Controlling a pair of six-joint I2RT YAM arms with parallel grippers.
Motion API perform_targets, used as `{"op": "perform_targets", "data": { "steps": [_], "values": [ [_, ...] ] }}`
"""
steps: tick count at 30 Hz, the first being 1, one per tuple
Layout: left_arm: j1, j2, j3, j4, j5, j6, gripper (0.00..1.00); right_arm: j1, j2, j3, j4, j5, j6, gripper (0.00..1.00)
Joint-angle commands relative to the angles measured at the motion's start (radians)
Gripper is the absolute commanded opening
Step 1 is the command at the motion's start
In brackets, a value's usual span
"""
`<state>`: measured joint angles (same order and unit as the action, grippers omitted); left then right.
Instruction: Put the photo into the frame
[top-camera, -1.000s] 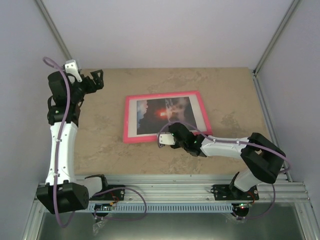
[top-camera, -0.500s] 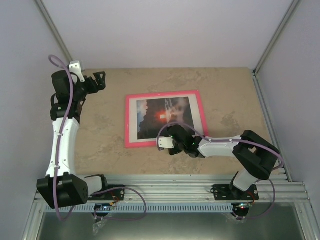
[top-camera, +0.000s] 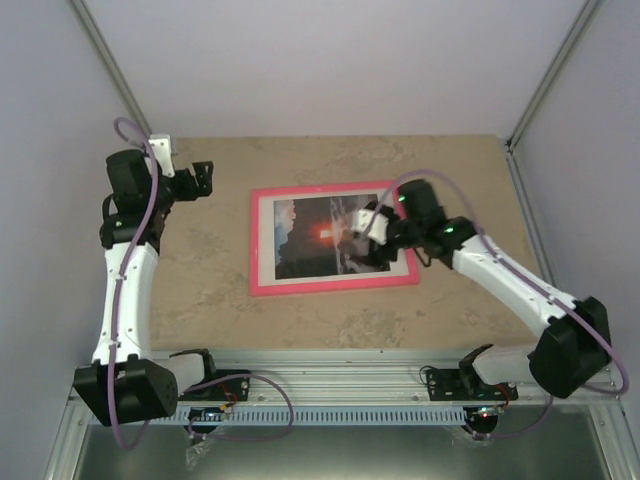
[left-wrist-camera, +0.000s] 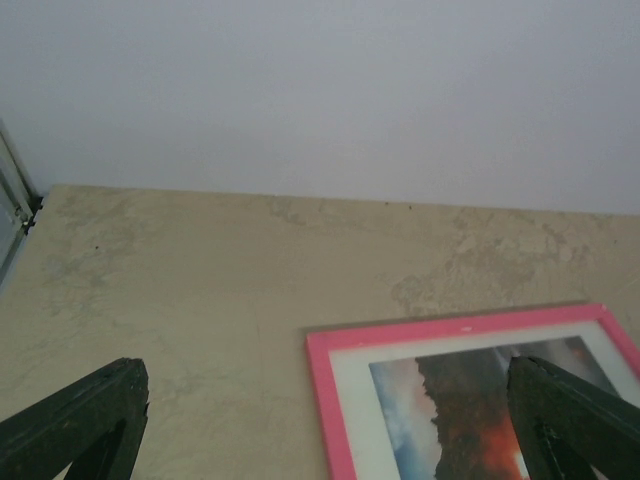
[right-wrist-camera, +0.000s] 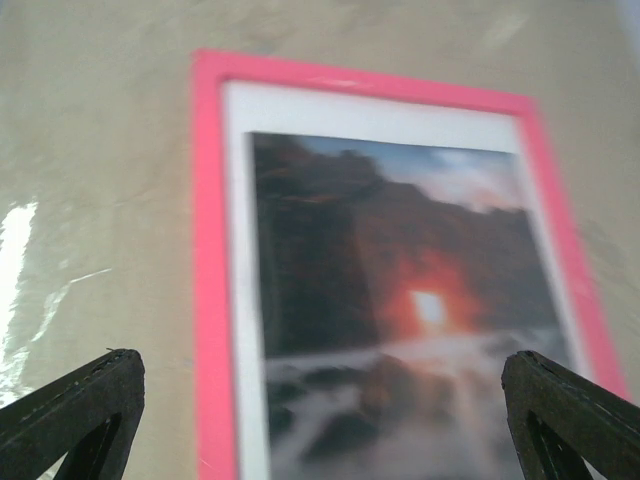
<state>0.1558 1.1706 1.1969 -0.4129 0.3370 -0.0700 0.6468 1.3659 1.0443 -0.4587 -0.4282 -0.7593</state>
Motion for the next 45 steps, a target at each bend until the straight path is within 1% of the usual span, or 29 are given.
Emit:
{"op": "perform_targets", "data": {
  "steps": [1, 5, 8, 12, 15, 18, 20, 22, 24, 25, 33, 36, 40, 45],
  "values": [
    [0.006, -0.046, -0.046, -0.105, -0.020, 0.099, 1.00, -0.180, -0.077, 0.004, -0.113, -0.190, 0.076, 0.98],
    [0.007, -0.063, -0.081, -0.123, 0.012, 0.126, 0.99, -0.310, -0.105, -0.016, -0.116, -0.246, 0.096, 0.98],
    [0.007, -0.060, -0.087, -0.134, 0.030, 0.146, 0.99, -0.370, -0.107, -0.029, -0.126, -0.279, 0.096, 0.98],
    [0.006, -0.050, -0.096, -0.162, 0.079, 0.186, 0.99, -0.410, -0.094, -0.022, -0.143, -0.297, 0.084, 0.98],
    [0.005, -0.047, -0.103, -0.182, 0.107, 0.211, 1.00, -0.418, -0.078, -0.012, -0.148, -0.300, 0.081, 0.98],
    [-0.002, -0.033, -0.102, -0.228, 0.172, 0.267, 0.99, -0.418, -0.046, 0.008, -0.137, -0.300, 0.098, 0.98],
    [-0.064, -0.014, -0.108, -0.272, 0.136, 0.323, 0.99, -0.418, 0.019, 0.046, -0.121, -0.292, 0.125, 0.98],
    [-0.176, -0.006, -0.137, -0.298, 0.043, 0.381, 0.99, -0.418, 0.127, 0.123, -0.128, -0.281, 0.144, 0.98],
    [-0.275, -0.015, -0.200, -0.291, -0.022, 0.422, 1.00, -0.418, 0.254, 0.249, -0.143, -0.278, 0.163, 0.98],
    [-0.299, -0.022, -0.226, -0.286, -0.041, 0.442, 0.99, -0.418, 0.310, 0.302, -0.153, -0.279, 0.178, 0.97],
    [-0.404, -0.081, -0.393, -0.248, -0.087, 0.577, 0.99, -0.418, 0.753, 0.749, -0.177, -0.218, 0.339, 0.96],
    [-0.457, -0.086, -0.445, -0.235, -0.124, 0.620, 0.99, -0.418, 0.887, 0.889, -0.185, -0.206, 0.377, 0.95],
    [-0.514, -0.065, -0.490, -0.231, -0.141, 0.660, 0.99, -0.418, 1.024, 1.032, -0.187, -0.160, 0.400, 0.96],
    [-0.580, -0.039, -0.529, -0.211, -0.169, 0.679, 0.99, -0.419, 1.135, 1.137, -0.169, -0.128, 0.449, 0.96]
  ]
}}
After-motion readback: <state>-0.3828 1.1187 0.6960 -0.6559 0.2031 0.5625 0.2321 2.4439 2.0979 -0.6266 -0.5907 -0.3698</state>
